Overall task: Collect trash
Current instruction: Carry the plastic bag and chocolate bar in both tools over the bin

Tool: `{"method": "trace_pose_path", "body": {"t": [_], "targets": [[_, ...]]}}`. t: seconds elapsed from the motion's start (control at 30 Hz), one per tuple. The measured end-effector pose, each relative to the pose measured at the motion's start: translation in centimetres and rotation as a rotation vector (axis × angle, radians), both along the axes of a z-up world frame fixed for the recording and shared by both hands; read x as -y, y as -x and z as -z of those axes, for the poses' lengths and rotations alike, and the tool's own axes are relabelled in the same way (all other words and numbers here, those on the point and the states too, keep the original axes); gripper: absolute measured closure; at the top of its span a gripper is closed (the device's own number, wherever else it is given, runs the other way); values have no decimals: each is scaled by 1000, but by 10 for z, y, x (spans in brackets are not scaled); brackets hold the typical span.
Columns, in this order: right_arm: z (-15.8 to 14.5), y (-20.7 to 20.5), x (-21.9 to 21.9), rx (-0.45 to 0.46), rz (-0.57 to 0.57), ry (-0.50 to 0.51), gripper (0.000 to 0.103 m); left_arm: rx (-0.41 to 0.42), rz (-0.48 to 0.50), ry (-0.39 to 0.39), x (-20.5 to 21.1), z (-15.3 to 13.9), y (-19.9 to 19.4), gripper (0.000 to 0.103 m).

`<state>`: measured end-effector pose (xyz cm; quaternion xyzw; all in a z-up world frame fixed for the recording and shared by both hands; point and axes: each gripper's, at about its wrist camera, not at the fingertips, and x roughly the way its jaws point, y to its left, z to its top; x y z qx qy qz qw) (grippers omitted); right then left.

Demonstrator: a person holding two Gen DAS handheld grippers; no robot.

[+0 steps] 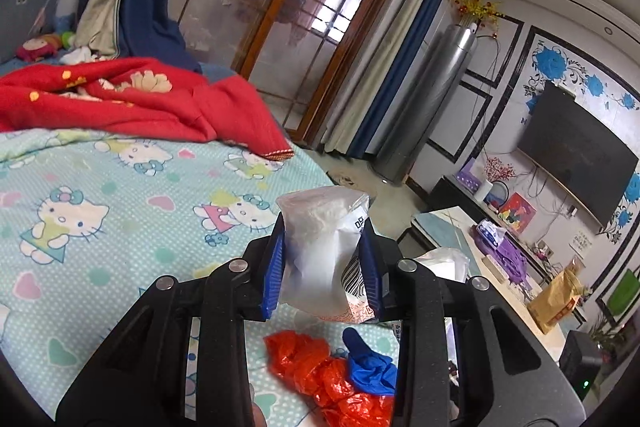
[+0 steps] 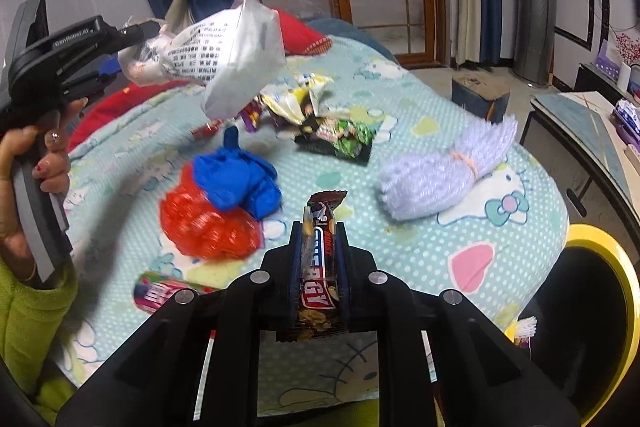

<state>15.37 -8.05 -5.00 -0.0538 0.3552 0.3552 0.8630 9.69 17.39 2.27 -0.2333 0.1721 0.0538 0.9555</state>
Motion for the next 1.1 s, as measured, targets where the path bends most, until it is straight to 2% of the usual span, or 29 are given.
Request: {"method": "trace_pose_path", "body": {"t": [0.27, 0.47, 1.1], "targets": [[-31, 3, 17, 50, 15, -50, 88, 44, 37, -49, 17, -16, 7, 77], [-49, -3, 40, 88, 70, -81, 88, 68, 88, -101, 39, -25, 9, 77], [-61, -18, 125, 134, 280, -126, 88, 46, 286, -177, 119, -16, 0, 77]]}}
